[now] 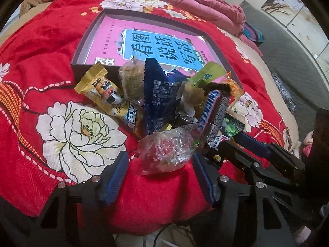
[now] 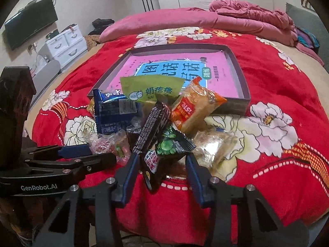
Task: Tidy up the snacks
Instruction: 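Lower the right tool onto the dark green snack packet and close it, then grasp the clear bag of red candy with the left tool while the right lifts its packet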
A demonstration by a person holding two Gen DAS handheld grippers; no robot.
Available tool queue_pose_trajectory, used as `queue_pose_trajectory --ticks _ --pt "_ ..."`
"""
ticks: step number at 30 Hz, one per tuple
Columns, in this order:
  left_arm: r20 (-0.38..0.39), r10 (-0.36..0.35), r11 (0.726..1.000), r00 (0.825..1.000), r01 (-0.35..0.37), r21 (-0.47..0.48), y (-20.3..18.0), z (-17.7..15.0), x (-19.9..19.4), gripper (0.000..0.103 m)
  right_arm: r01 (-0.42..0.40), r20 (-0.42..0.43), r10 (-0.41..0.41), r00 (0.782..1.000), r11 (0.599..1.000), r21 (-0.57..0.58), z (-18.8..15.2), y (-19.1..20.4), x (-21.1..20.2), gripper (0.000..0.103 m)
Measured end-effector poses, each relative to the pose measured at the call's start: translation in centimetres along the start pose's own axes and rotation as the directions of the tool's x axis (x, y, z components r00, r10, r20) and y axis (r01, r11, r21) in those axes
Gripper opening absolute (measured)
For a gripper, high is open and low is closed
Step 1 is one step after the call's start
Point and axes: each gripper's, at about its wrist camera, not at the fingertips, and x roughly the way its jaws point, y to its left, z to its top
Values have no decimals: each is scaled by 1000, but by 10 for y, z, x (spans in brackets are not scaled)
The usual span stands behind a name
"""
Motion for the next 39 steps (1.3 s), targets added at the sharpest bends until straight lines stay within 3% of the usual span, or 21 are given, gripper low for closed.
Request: queue_pose_trajectory --ticks 17,25,39 --pt "-18 -26 999 999 26 -33 3 5 11 60 -14 5 15 1000 996 -84 11 7 22 37" --pt "-22 -65 997 998 64 -48 7 3 9 46 -59 30 60 998 997 -42 11 -4 11 27" --pt "-13 -130 989 991 129 -68 13 -3 -8 45 -35 107 27 994 997 74 11 -36 -21 26"
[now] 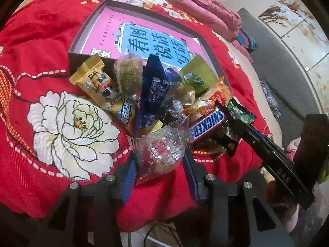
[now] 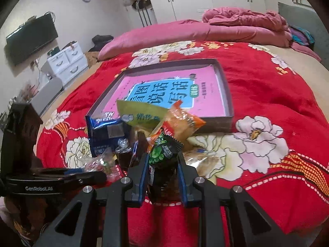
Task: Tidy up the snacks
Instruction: 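Grasp the clear bag of red candy with the left tool while the right lifts its packet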
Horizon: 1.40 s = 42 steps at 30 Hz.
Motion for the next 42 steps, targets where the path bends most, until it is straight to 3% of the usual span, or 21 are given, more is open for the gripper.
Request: queue_pose_trajectory --ticks 15,26,35,42 --pt "169 41 996 985 -54 75 -6 12 -49 45 55 81 -59 995 997 51 17 -14 -23 26" --pt "286 109 991 952 -127 44 9 37 -73 45 60 136 -70 988 995 76 37 -22 -33 26" --pt "332 146 988 932 -155 2 27 65 -74 45 65 168 -82 982 993 102 61 -31 -24 26" --pt "340 159 986 927 -168 -3 34 88 -60 45 70 174 -92 980 989 129 74 -38 -10 26"
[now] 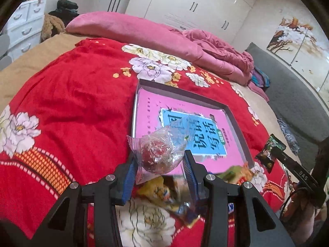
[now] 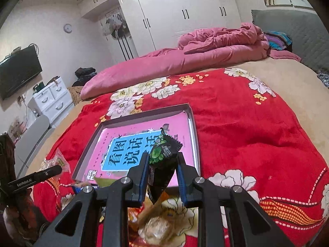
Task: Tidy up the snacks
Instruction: 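Grasp the clear bag of red candy with the left tool while the right lifts its packet, then carry the candy bag and the green packet over the tray with both tools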
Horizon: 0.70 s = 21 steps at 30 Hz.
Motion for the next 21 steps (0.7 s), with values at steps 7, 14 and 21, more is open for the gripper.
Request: queue_pose_trajectory --ticks 7,14,21 --pt "-2 8 1000 1000 -8 25 -2 14 26 45 17 -6 -17 1000 1000 5 6 0 16 26" --pt "-32 17 999 999 -16 28 1 18 45 45 40 -19 -40 999 999 13 10 -4 30 26" --pt "-50 13 999 999 -11 41 -1 16 54 45 57 -40 -56 998 998 10 11 -6 45 26"
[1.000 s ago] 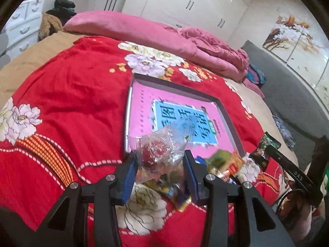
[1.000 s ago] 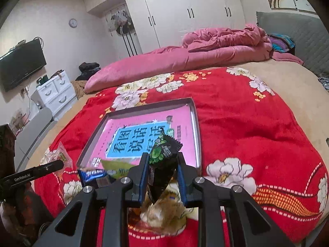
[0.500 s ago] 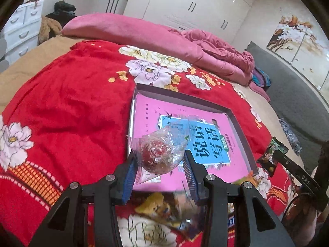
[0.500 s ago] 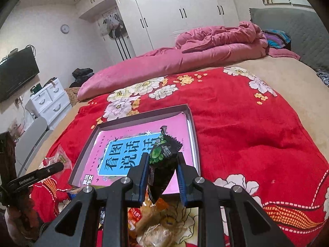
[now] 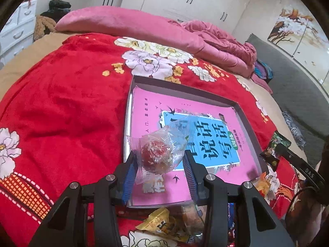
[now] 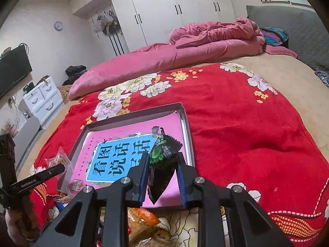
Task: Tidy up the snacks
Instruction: 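Carry the candy bag and the green packet over the tray with both tools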
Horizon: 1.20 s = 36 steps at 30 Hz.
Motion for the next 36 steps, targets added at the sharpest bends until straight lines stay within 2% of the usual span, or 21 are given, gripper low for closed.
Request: queue_pose_trajectory --ticks 13,36 --pt "-41 16 1000 999 -15 26 -4 -7 15 45 5 -67 -3 998 1000 16 -12 -7 23 26" --pt "-85 16 999 996 -12 42 -7 -11 25 46 4 -119 -2 993 1000 17 -20 -6 37 27"
